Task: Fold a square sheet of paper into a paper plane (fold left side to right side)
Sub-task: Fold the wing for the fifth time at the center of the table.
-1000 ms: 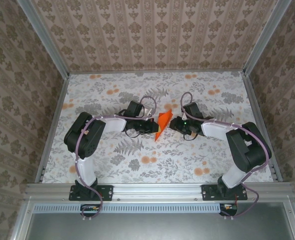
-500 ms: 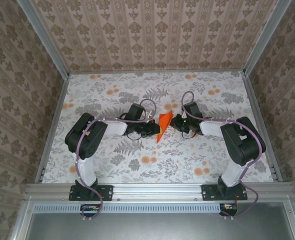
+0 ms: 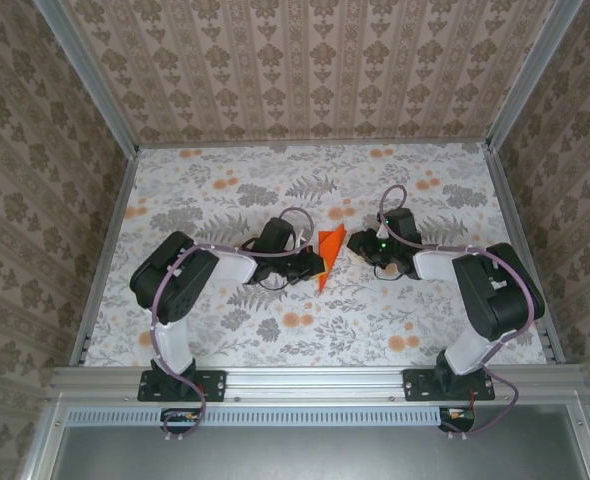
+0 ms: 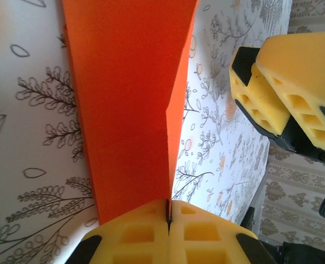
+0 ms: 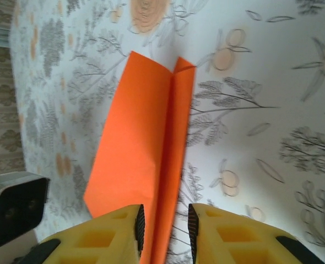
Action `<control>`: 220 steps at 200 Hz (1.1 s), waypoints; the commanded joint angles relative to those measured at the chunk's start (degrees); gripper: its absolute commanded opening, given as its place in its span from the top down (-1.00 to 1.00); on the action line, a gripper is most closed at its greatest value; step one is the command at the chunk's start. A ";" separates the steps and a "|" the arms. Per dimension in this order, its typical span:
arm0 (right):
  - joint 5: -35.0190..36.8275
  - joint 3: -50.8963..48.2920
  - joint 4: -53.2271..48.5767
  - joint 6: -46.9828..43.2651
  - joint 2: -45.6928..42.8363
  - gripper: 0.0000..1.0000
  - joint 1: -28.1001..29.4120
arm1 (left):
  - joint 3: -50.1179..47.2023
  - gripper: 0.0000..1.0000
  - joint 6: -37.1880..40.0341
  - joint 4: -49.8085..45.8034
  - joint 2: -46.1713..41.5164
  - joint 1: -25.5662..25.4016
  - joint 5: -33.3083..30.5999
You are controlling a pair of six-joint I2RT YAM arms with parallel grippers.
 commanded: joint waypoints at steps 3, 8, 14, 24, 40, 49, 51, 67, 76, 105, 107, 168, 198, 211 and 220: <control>-2.74 0.70 4.77 2.67 2.41 0.57 1.13 | -1.42 1.00 -4.28 4.49 -1.51 -0.16 -2.56; -2.74 1.07 4.74 2.91 2.94 0.64 1.44 | -1.47 1.00 -4.53 4.83 -1.47 -0.14 -2.61; -2.60 1.52 4.52 3.09 3.56 0.70 1.63 | -1.56 1.00 -4.95 5.08 -1.42 -0.16 -2.85; -2.29 2.13 4.35 3.44 4.48 0.78 1.91 | -1.43 1.00 -5.14 5.11 -1.42 -0.14 -2.87; -1.88 2.92 4.06 3.64 5.81 0.83 2.42 | -1.30 1.00 -4.98 5.00 -1.29 -0.25 -3.00; -1.92 3.31 4.16 3.67 6.53 0.85 2.74 | -1.22 1.00 -4.96 4.93 -1.16 -0.21 -2.90; -2.01 3.44 4.13 3.72 6.66 0.85 2.85 | -1.23 1.00 -5.00 5.02 -1.12 -0.24 -2.92; -1.97 3.95 4.19 3.81 7.56 0.86 3.22 | -1.26 1.00 -5.12 5.05 -0.87 -0.24 -2.82; -1.85 4.33 4.07 3.80 7.79 0.87 3.33 | -1.28 1.00 -5.16 5.11 -0.85 -0.28 -2.96; -1.75 5.26 3.60 3.70 8.88 0.88 3.53 | -1.11 1.00 -5.10 5.09 -0.59 -0.27 -2.86; -1.75 5.33 3.59 3.72 8.96 0.88 3.51 | -1.07 1.00 -5.12 5.03 -0.52 -0.30 -2.87; -0.57 7.65 -0.74 2.03 10.78 0.90 4.03 | -0.86 1.00 -5.10 4.93 0.18 -0.42 -2.86; 0.73 9.30 -5.19 0.67 11.66 0.92 4.51 | -0.73 1.00 -5.16 5.02 0.69 -0.42 -2.63; 1.36 9.96 -7.19 0.01 11.92 0.93 4.67 | -0.58 1.00 -5.16 5.09 0.78 -0.31 -2.55; 1.88 10.28 -8.32 -0.26 12.20 0.93 4.69 | -0.47 1.00 -5.11 4.99 0.82 -0.29 -2.42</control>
